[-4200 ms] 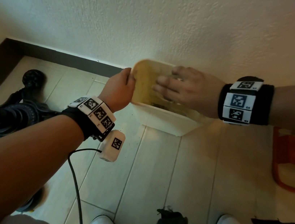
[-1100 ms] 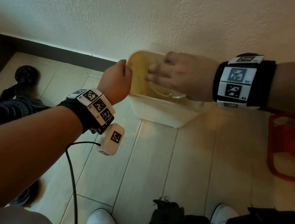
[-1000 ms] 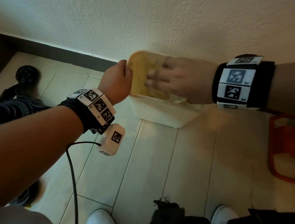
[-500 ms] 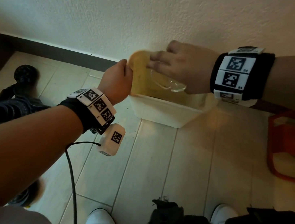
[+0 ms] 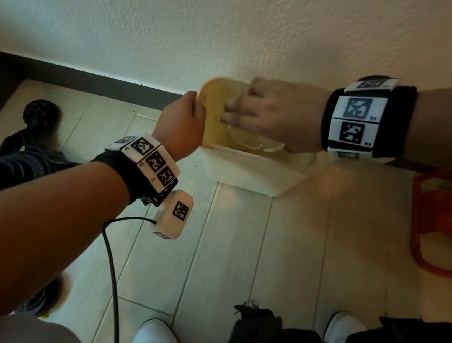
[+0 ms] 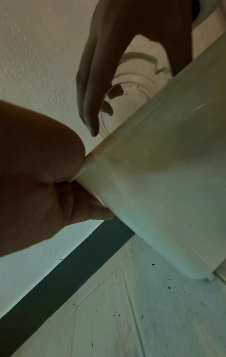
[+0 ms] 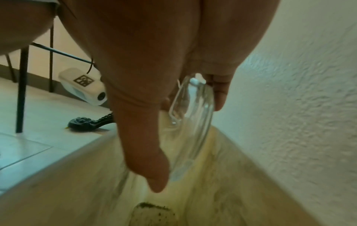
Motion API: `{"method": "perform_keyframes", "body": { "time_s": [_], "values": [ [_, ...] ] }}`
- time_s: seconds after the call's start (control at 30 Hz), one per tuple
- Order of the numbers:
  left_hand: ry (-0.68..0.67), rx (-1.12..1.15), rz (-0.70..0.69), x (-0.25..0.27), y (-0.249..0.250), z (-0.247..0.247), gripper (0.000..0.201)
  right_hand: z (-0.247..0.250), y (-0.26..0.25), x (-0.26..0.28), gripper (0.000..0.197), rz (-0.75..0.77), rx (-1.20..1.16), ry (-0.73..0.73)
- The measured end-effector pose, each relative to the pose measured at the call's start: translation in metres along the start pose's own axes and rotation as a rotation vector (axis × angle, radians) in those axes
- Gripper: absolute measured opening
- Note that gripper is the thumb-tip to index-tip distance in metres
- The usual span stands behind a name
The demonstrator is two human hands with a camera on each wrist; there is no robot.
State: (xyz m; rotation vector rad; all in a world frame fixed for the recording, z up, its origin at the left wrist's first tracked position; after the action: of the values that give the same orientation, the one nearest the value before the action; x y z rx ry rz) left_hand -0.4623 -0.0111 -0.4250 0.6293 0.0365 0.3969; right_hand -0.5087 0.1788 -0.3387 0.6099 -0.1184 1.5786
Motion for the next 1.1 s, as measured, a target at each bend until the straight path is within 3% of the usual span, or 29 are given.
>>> {"method": "perform_keyframes", "body": {
  "time_s": [0.07, 0.13, 0.17, 0.2, 0.27, 0.33, 0.4, 0.43, 0.47, 0.53, 0.6, 0.7, 0.73, 0.8, 0.87, 0.9, 1.0, 1.03, 1.1],
  "values": [
    [-0.003, -0.012, -0.003, -0.001, 0.000, 0.000, 0.038, -0.009, 0.000, 0.000, 0.080, 0.064, -0.073, -0.061],
    [-0.006, -0.012, -0.006, -0.001, 0.001, 0.000, 0.038, -0.011, 0.000, -0.001, 0.055, 0.062, -0.062, -0.081],
    [-0.005, -0.010, -0.005, -0.001, 0.000, 0.000, 0.038, -0.009, -0.002, 0.001, 0.068, 0.059, -0.093, -0.121],
    [0.000, -0.008, -0.002, -0.001, 0.000, 0.000, 0.038, -0.012, -0.001, -0.002, 0.082, 0.104, -0.044, 0.025],
    [0.007, -0.006, 0.004, 0.000, 0.000, 0.000, 0.038, -0.009, -0.001, -0.002, 0.059, 0.084, 0.101, 0.001],
    [0.004, 0.002, 0.002, 0.001, 0.001, 0.000, 0.037, -0.015, -0.003, 0.003, 0.073, 0.102, -0.020, -0.009],
    [0.001, 0.005, 0.003, 0.001, 0.001, -0.001, 0.036, -0.003, -0.001, 0.003, 0.065, 0.037, 0.012, -0.054],
    [0.002, 0.006, 0.008, 0.001, 0.002, -0.001, 0.036, -0.006, -0.003, 0.001, 0.082, 0.026, -0.037, -0.090],
    [0.004, 0.006, 0.016, 0.001, 0.002, -0.001, 0.036, -0.014, 0.000, -0.001, 0.085, 0.040, -0.056, -0.045],
    [0.006, 0.007, 0.024, 0.001, 0.002, -0.002, 0.036, -0.011, -0.005, -0.001, 0.057, 0.103, 0.015, -0.101],
    [0.005, 0.006, 0.025, 0.001, 0.001, -0.002, 0.036, -0.016, -0.007, -0.001, 0.065, 0.137, -0.017, -0.041],
    [-0.002, 0.003, 0.029, 0.001, 0.000, -0.001, 0.036, -0.011, -0.004, -0.002, 0.056, 0.040, -0.034, 0.053],
    [-0.005, 0.002, 0.032, 0.001, 0.000, -0.001, 0.036, -0.012, -0.002, -0.002, 0.060, 0.039, -0.070, 0.075],
    [-0.007, 0.000, 0.036, 0.001, 0.001, -0.001, 0.036, -0.008, -0.003, -0.002, 0.065, 0.059, -0.042, -0.016],
    [-0.007, -0.002, 0.028, 0.001, 0.001, -0.002, 0.036, -0.013, -0.003, -0.002, 0.093, 0.025, -0.081, -0.085],
    [-0.011, -0.004, 0.030, 0.002, 0.001, -0.001, 0.036, -0.012, 0.000, -0.002, 0.096, -0.013, -0.067, -0.082],
    [-0.016, 0.001, 0.034, 0.002, 0.001, -0.001, 0.037, -0.011, 0.007, -0.004, 0.077, -0.090, -0.092, -0.032],
    [-0.017, -0.001, 0.040, 0.003, 0.002, -0.001, 0.036, -0.012, 0.007, -0.005, 0.079, -0.082, -0.089, -0.065],
    [-0.020, 0.003, 0.041, 0.003, 0.002, -0.001, 0.036, -0.015, 0.002, -0.004, 0.104, -0.013, -0.081, -0.137]
  ]
}}
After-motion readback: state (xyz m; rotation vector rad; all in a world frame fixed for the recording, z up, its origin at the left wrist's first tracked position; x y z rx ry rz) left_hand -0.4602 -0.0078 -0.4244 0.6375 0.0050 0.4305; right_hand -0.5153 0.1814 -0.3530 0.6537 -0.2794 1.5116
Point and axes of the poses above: each hand's wrist, its own x-axis away from the middle knuckle, its own z-axis out of the back of the hand, y = z × x, the point moved 1 cm from there along -x, towards the middle knuckle, and after that the axes turned 7 degrees about z, right-handed, at the moved point
